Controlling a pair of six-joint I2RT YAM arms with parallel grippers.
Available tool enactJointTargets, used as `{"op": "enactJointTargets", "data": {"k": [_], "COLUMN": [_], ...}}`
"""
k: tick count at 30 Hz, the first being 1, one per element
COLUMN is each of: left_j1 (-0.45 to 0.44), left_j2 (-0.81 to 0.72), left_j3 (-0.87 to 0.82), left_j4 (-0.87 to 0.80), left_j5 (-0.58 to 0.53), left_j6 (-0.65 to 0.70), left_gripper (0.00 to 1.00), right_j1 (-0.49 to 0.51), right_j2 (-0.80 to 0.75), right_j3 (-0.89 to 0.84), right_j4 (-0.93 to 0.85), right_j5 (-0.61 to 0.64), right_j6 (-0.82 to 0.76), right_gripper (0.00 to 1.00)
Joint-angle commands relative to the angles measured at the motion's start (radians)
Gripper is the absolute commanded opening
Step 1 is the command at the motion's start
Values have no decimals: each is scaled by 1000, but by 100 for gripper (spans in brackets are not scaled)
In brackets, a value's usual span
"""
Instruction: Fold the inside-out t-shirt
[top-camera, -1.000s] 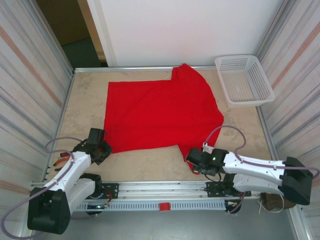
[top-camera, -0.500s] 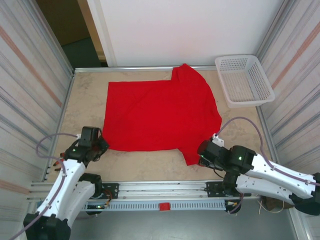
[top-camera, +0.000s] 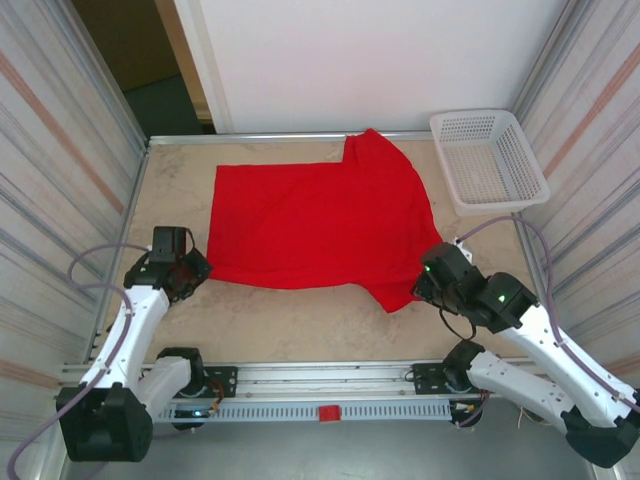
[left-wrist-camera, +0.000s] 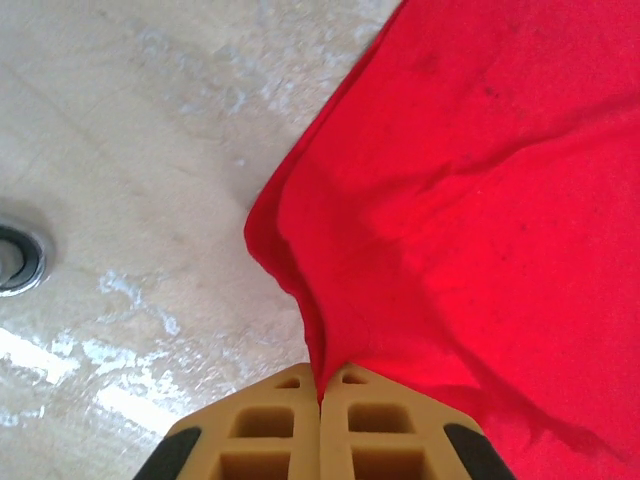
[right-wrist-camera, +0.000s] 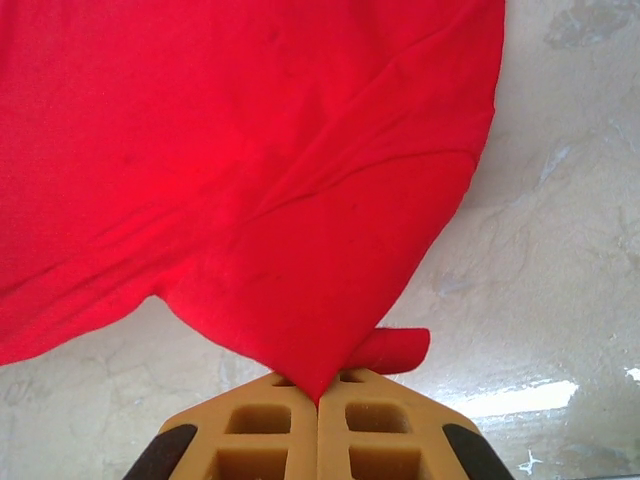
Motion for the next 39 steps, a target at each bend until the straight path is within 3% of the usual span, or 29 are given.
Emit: {"op": "enactJointTargets", "data": {"k": [1, 7, 15, 19, 25, 39], "left_j1": [4, 23, 38, 44, 44, 44], "left_j2": [-18, 30, 345, 502, 652, 834], "left_j3": [23, 30, 217, 309, 384, 527], "left_j4": [6, 76, 196, 235, 267, 252], "left_j5": [15, 34, 22, 15, 19, 13], "left_j6": [52, 68, 147, 180, 195, 185], "left_gripper": [0, 0, 0, 0, 0, 0], "right_j1": [-10, -98, -369, -451, -505, -550], "right_j2": [-4, 64, 312, 464, 656, 929], "right_j3": [1, 25, 70, 102, 166, 372], "right_j4": [12, 96, 315, 417, 501, 525], "right_j5": [-24, -68, -226, -257, -286, -275], "right_j6": [-59, -140, -293, -314, -322, -337], "right_gripper": [0, 0, 0, 0, 0, 0]}}
